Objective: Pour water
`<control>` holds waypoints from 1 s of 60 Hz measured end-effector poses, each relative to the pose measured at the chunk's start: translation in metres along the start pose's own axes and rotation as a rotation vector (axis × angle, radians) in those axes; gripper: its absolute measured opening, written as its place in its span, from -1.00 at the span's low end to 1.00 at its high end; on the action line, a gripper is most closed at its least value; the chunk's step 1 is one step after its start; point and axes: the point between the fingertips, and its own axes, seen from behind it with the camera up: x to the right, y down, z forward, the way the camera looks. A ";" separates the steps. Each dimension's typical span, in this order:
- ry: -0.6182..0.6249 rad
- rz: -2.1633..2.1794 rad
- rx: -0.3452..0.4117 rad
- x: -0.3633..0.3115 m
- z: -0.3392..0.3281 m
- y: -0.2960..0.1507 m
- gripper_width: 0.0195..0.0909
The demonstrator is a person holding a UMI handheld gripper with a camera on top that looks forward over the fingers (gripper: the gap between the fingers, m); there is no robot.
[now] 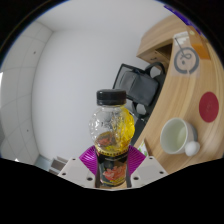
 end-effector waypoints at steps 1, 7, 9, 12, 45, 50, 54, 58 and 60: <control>0.003 -0.057 0.015 -0.003 -0.002 -0.008 -0.57; 0.023 -0.360 0.105 -0.026 -0.022 -0.054 -0.57; 0.035 -0.453 0.133 -0.030 -0.028 -0.069 -0.57; 0.057 -0.599 0.168 -0.031 -0.041 -0.093 -0.57; 0.374 -1.151 0.150 0.159 -0.072 -0.150 -0.57; 0.398 -1.163 0.123 0.184 -0.070 -0.144 -0.57; 0.385 -1.167 0.149 0.184 -0.074 -0.145 -0.56; 0.387 -1.161 0.158 0.183 -0.074 -0.146 -0.44; 0.387 -1.160 0.158 0.183 -0.073 -0.145 -0.31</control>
